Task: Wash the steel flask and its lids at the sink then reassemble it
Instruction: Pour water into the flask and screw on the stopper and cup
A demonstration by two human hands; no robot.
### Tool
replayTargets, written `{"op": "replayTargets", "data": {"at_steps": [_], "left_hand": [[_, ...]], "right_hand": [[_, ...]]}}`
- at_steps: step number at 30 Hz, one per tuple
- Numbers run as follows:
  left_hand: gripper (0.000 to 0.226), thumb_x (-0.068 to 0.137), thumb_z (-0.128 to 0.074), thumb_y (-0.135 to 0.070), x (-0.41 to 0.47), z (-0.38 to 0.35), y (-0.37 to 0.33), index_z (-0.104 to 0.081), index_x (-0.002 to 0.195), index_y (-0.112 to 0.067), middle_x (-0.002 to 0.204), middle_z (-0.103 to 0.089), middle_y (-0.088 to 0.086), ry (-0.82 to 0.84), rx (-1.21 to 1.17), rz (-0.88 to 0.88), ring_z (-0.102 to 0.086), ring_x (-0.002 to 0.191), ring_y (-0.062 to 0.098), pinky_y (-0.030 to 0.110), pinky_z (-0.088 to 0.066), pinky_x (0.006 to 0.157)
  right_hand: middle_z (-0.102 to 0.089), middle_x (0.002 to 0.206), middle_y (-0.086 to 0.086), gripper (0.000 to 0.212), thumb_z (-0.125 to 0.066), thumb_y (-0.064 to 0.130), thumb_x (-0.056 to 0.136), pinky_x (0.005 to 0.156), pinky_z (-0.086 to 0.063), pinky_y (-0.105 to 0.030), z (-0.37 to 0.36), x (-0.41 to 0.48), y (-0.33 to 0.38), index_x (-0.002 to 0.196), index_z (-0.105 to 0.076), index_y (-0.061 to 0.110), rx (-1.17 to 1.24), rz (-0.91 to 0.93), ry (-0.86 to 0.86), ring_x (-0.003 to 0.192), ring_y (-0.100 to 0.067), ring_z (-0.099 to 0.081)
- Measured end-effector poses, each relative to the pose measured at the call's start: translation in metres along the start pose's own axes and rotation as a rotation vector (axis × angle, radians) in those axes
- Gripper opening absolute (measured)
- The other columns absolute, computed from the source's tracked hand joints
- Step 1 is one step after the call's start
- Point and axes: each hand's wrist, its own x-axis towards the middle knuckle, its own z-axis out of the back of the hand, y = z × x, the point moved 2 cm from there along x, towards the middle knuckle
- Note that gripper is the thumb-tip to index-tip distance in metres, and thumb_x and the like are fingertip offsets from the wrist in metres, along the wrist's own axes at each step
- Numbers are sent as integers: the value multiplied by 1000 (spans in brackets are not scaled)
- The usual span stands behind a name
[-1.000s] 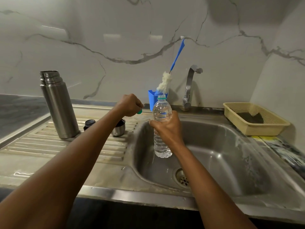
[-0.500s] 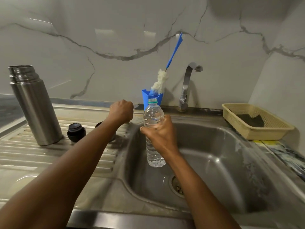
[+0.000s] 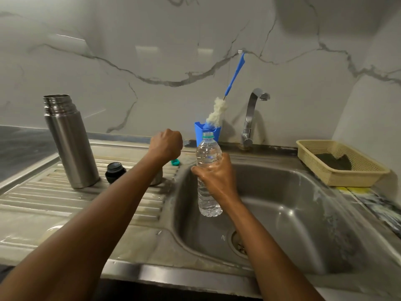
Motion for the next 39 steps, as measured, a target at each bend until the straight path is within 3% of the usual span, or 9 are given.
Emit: {"op": "replayTargets", "data": {"at_steps": [3,6,11,15,18,21,26,32,39], "left_hand": [[24,93,-64,-13,-15,18,3,-74,113,-17,110,-71,10,-37,-64,21,-66,94,31,37,-56,76],[28,94,-65,-20,-42,42,12,-72,121,-23,116,-70,7,-96,-126,54,-65,100,30,33,-44,71],[30,97,-65,-27,-76,74,35,-70,126,-22,121,-72,5,-242,-222,92,-65,107,28,39,-50,85],[28,97,-63,-33,-100,104,65,-71,123,-25,118,-73,3,-370,-258,178,-66,106,30,40,-51,85],[32,96,-64,-33,-119,116,91,-67,124,-19,120,-68,6,-467,-259,262,-59,115,30,41,-50,86],[52,91,-70,-35,-133,116,119,-52,130,-5,130,-54,18,-537,-226,393,-49,122,35,45,-49,92],[80,83,-78,-44,-138,96,159,-35,135,-1,139,-37,22,-469,-343,613,-37,127,39,46,-40,103],[106,75,-86,-49,-124,66,181,-24,148,-2,148,-34,23,-369,-590,667,-34,139,40,48,-35,113],[94,71,-89,-47,-106,49,200,-35,136,-6,132,-52,19,-383,-724,693,-54,122,38,50,-49,98]], "right_hand": [[-68,93,9,50,-85,19,72,67,-50,-17,3,-1,10,111,-54,20,-9,13,8,81,-5,-66],[-66,89,11,47,-85,19,73,59,-44,-8,4,-9,31,109,-55,19,-29,61,-4,76,-2,-64],[-69,90,1,54,-81,33,64,62,-55,-26,-8,-19,58,110,-58,17,-67,94,27,73,-9,-68],[-65,94,-2,54,-82,28,68,70,-60,-32,-27,-31,97,112,-53,16,-43,136,38,82,-17,-68],[-64,99,2,55,-82,25,70,67,-53,-25,-46,-42,122,116,-52,15,-11,132,44,88,-13,-65],[-63,98,8,56,-81,26,71,71,-52,-25,-68,-52,135,117,-50,18,9,123,73,91,-10,-63],[-66,106,3,64,-83,32,69,83,-60,-36,-99,-57,140,121,-50,18,9,111,115,94,-15,-66],[-65,106,4,65,-85,33,70,88,-59,-41,-121,-48,133,122,-50,18,29,98,117,95,-15,-66],[-67,103,9,60,-86,33,67,88,-59,-38,-134,-35,119,116,-52,23,52,91,102,93,-11,-67]]}}
